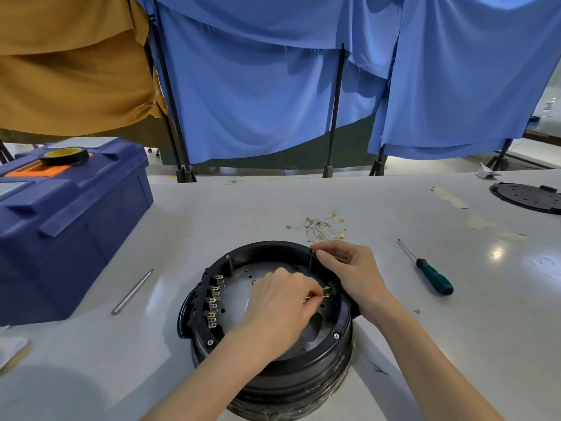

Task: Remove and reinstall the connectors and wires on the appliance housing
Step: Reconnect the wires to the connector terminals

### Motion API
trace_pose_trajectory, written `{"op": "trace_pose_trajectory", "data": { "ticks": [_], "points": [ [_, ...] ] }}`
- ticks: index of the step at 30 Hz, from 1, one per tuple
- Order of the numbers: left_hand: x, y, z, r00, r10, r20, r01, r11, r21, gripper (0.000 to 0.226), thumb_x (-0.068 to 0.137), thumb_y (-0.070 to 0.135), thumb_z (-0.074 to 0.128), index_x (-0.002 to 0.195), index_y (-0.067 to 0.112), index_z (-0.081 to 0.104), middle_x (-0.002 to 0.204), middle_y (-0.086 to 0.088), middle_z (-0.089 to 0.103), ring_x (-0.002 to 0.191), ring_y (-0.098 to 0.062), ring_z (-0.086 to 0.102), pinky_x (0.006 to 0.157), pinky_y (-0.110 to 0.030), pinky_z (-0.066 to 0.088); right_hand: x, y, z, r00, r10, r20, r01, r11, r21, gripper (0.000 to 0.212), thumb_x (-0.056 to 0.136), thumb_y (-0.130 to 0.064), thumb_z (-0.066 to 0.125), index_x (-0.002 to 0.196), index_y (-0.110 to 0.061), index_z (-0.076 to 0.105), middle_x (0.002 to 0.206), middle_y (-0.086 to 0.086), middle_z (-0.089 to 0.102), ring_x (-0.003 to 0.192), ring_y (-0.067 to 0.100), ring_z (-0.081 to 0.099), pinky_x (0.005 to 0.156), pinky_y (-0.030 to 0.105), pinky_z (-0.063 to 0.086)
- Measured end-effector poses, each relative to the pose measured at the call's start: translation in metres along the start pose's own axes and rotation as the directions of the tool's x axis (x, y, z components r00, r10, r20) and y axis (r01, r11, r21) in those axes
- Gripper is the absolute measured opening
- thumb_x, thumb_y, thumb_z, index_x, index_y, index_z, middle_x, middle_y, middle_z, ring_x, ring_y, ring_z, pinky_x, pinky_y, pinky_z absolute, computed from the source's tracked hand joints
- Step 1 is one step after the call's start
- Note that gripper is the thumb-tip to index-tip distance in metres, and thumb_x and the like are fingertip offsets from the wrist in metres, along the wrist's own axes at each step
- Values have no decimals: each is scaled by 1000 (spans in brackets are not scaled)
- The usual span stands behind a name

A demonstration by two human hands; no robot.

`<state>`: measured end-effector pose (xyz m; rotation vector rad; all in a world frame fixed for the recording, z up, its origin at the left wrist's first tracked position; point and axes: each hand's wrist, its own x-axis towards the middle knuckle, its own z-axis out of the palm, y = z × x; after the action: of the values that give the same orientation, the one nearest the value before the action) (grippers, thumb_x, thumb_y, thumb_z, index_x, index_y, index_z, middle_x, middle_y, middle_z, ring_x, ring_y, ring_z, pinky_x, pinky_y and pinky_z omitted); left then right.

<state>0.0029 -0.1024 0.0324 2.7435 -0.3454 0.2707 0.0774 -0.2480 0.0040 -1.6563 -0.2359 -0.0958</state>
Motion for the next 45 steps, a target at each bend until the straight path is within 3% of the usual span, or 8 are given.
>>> {"op": "trace_pose_trajectory", "data": {
  "ticks": [3,8,13,29,42,45],
  "points": [
    [1,3,1,999,34,2,-35,996,84,26,96,41,47,114,38,65,102,0,69,96,-25,59,69,-31,34,0,0,0,1000,-8,-3,8,1000,2,20,90,-8,64,85,-23,77,89,-6,76,86,11,71,77,26,57],
    [0,3,1,998,54,32,-59,987,149,27,99,39,42,116,34,62,104,-1,68,97,-28,60,72,-36,39,-1,0,1,1000,3,-12,-3,1000,10,18,90,-7,64,87,-20,76,89,-4,76,86,13,71,79,28,57],
    [-2,-3,1,1000,10,13,-11,999,52,24,97,41,46,111,36,64,98,6,70,96,-19,61,80,-38,47,-1,-2,1,1000,23,-13,-22,1000,17,16,90,-7,64,89,-16,76,91,-1,76,87,15,71,83,34,58],
    [-2,-4,1,1000,-1,4,1,999,35,22,96,40,48,107,35,66,95,5,71,96,-17,61,80,-38,47,-1,-2,1,1000,19,-7,-19,1000,8,19,90,-8,65,86,-23,77,90,-3,76,87,14,71,84,36,58],
    [-1,0,1,999,40,26,-44,986,161,26,101,37,40,114,34,62,103,3,68,99,-24,60,80,-37,46,-1,-1,1,1000,-2,-6,2,1000,-15,21,90,-8,65,85,-25,76,87,-4,76,85,11,71,78,26,56],
    [0,4,1,997,68,41,-76,962,262,26,102,33,40,115,28,61,106,-2,67,98,-28,61,73,-36,43,-1,-2,2,1000,-6,-16,6,1000,-27,20,90,-7,64,86,-22,76,87,-4,76,85,12,71,78,24,55]
  ]
}}
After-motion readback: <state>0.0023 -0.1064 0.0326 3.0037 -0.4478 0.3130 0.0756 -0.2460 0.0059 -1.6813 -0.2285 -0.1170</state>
